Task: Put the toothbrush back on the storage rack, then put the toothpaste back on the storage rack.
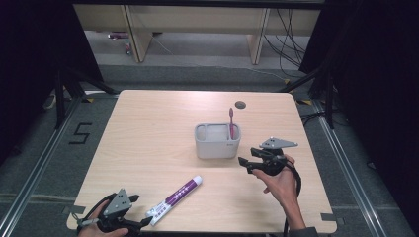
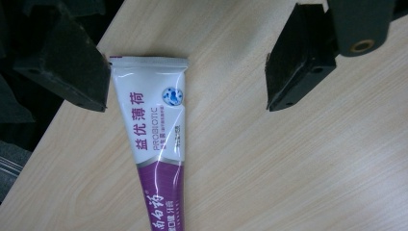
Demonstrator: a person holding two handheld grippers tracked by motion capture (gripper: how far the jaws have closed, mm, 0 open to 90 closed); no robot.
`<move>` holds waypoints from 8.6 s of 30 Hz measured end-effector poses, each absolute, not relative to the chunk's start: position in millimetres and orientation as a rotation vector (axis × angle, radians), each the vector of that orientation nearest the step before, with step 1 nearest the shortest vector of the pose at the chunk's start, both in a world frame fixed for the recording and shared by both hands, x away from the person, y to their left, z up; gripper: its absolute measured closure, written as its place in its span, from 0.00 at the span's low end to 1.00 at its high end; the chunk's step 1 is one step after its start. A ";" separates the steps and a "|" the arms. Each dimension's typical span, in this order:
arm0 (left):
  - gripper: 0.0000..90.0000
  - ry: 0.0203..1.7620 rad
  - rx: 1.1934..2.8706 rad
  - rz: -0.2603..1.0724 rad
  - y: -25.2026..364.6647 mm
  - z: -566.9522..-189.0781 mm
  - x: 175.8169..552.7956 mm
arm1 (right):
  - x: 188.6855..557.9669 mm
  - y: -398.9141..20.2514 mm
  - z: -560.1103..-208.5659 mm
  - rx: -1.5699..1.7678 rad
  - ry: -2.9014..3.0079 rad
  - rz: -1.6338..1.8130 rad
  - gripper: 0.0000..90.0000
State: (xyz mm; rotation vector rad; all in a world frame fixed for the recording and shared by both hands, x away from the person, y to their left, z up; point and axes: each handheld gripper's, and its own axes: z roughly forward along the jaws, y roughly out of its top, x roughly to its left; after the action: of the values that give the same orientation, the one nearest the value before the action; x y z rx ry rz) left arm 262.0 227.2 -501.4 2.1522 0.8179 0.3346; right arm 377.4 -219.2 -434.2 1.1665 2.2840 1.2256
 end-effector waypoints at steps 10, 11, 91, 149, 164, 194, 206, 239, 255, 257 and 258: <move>0.17 0.815 2.166 0.338 229.0 -499.9 261.9 | 357.6 -215.6 -446.7 1.168 2.355 1.202 0.43; 0.17 0.821 2.149 0.327 227.8 -500.5 261.4 | 356.6 -215.8 -448.9 1.161 2.369 1.209 0.43; 1.00 0.593 2.300 0.255 169.7 -503.8 275.1 | 301.6 -246.9 -486.5 1.196 2.377 1.167 0.38; 1.00 0.659 2.309 0.345 132.8 -499.1 351.8 | 297.5 -256.8 -485.8 1.211 2.374 1.184 0.38; 0.52 0.795 2.309 0.097 135.9 -480.3 354.1 | 295.4 -259.9 -485.3 1.204 2.360 1.148 0.38; 0.48 0.825 2.593 0.076 93.3 -479.5 358.8 | 289.6 -259.6 -485.9 1.219 2.359 1.163 0.38; 0.57 0.789 2.690 0.063 87.8 -481.6 357.5 | 289.1 -261.1 -485.5 1.218 2.357 1.169 0.38; 0.67 0.729 2.908 0.039 66.2 -479.1 369.3 | 290.6 -261.0 -486.5 1.186 2.377 1.172 0.38; 0.67 0.699 2.976 0.013 58.0 -478.7 375.5 | 291.0 -261.0 -487.6 1.194 2.372 1.187 0.38; 0.67 0.699 2.976 0.015 57.5 -478.6 375.8 | 291.4 -261.3 -487.8 1.188 2.372 1.187 0.38; 0.66 0.701 2.974 0.015 57.1 -478.7 376.0 | 291.8 -261.4 -487.9 1.175 2.373 1.183 0.38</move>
State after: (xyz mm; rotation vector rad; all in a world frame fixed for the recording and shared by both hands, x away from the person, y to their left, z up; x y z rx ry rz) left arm 376.0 57.1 -478.7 2.9742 0.7009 0.0151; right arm 291.8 -261.4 -487.9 1.1748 2.3732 1.1830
